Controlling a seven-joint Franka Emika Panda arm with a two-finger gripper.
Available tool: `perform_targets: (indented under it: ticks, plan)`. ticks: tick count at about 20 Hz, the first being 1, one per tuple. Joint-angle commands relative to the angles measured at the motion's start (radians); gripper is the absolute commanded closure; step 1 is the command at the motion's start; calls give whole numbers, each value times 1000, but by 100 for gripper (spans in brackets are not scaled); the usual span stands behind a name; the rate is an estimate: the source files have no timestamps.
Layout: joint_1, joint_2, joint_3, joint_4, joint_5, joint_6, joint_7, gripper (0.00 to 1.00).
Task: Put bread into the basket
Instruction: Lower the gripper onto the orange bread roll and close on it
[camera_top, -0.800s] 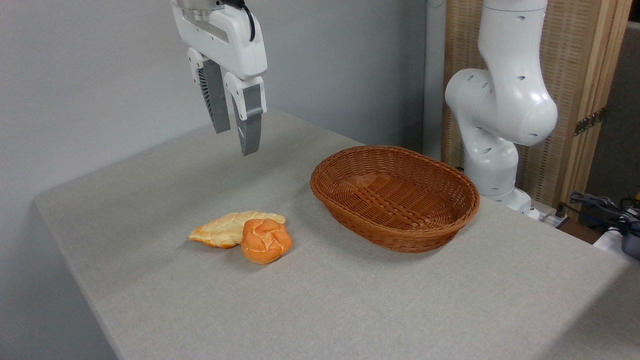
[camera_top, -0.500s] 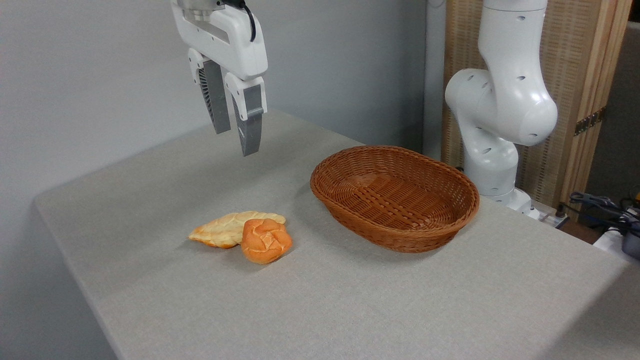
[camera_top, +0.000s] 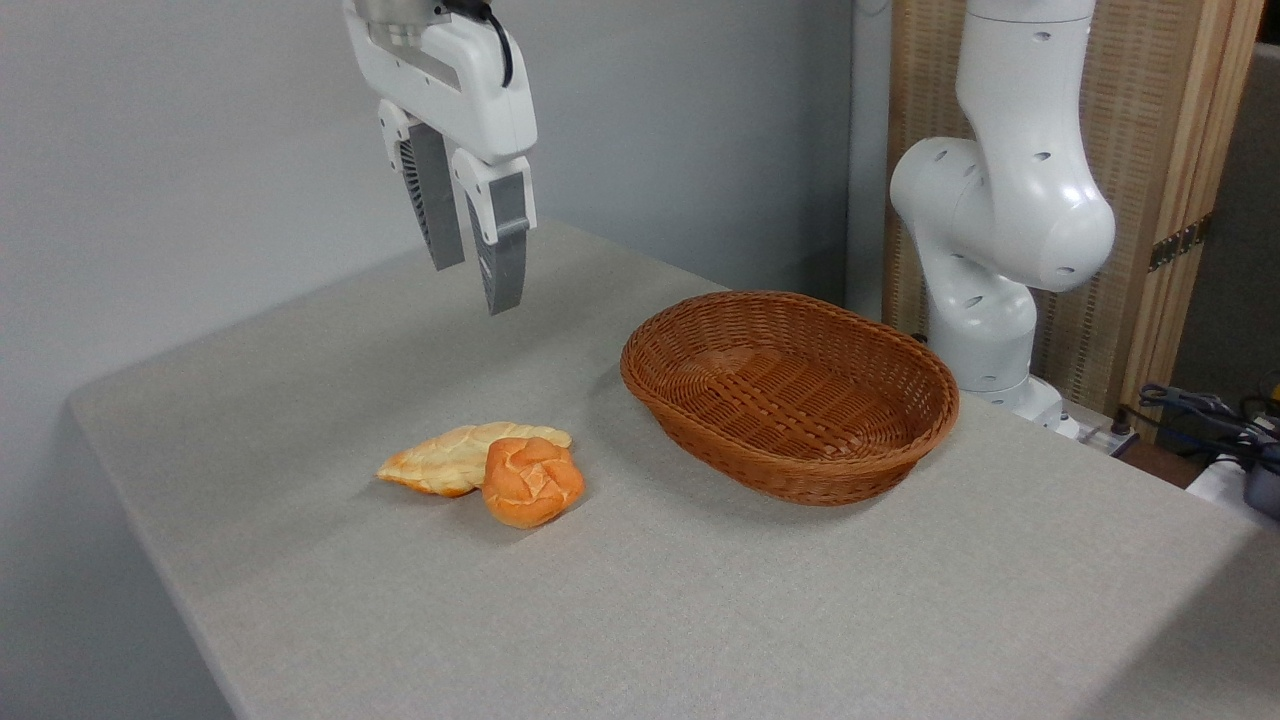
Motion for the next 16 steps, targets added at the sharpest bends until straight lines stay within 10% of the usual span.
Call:
perform_targets:
  ticks: [1, 8, 16]
  plan:
    - [-1, 0, 4, -64, -5, 4, 23, 0]
    - [5, 7, 9, -334, 1, 309, 108, 0]
    - [13, 105, 16, -358, 3, 371, 155, 0]
